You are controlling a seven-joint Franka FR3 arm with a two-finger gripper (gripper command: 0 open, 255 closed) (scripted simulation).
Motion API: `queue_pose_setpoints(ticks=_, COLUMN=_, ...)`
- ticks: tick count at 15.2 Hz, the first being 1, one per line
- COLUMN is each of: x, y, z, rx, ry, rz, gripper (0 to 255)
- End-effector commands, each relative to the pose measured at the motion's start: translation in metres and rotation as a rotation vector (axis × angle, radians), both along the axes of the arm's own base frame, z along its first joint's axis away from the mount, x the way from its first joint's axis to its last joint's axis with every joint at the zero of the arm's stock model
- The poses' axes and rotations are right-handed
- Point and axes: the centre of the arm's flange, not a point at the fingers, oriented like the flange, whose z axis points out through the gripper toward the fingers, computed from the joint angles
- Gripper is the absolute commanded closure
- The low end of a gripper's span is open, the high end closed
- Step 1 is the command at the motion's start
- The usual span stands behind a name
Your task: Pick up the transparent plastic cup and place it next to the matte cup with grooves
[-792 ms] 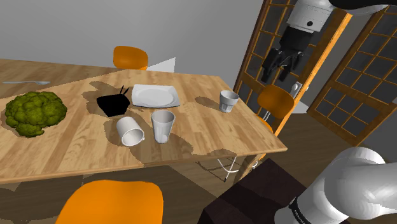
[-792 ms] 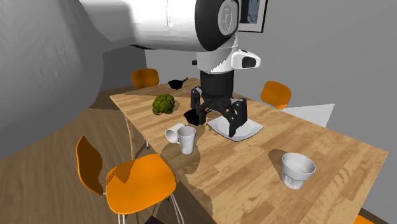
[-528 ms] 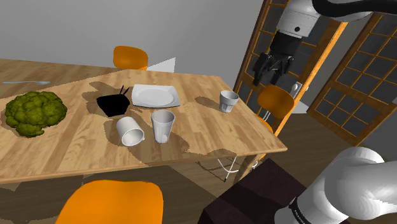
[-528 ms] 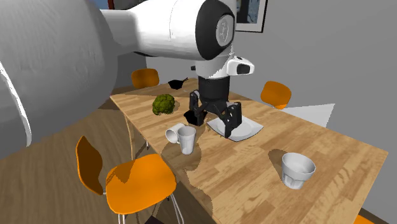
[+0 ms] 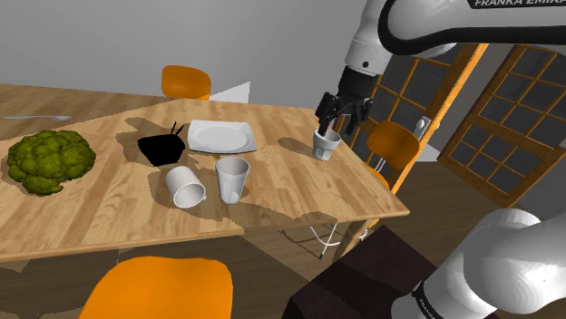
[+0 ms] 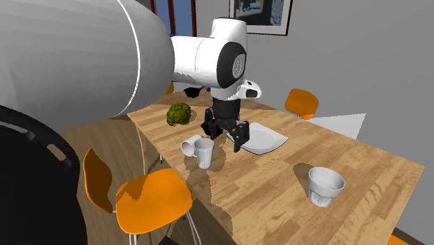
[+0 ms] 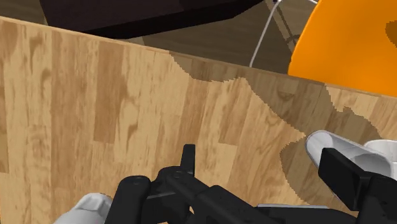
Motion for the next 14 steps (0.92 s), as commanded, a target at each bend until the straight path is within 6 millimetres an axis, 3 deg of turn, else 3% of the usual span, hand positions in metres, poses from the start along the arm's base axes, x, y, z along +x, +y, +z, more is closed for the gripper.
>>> queue_pose_setpoints(ticks=1, x=0.014, y=0.015, z=-0.015, rx=0.012, ry=0.004, rz=-0.012, gripper=0)
queue_pose_setpoints(ticks=14, x=0.120, y=0.100, z=-0.114, rx=0.085, ry=0.037, rz=-0.083, gripper=0)
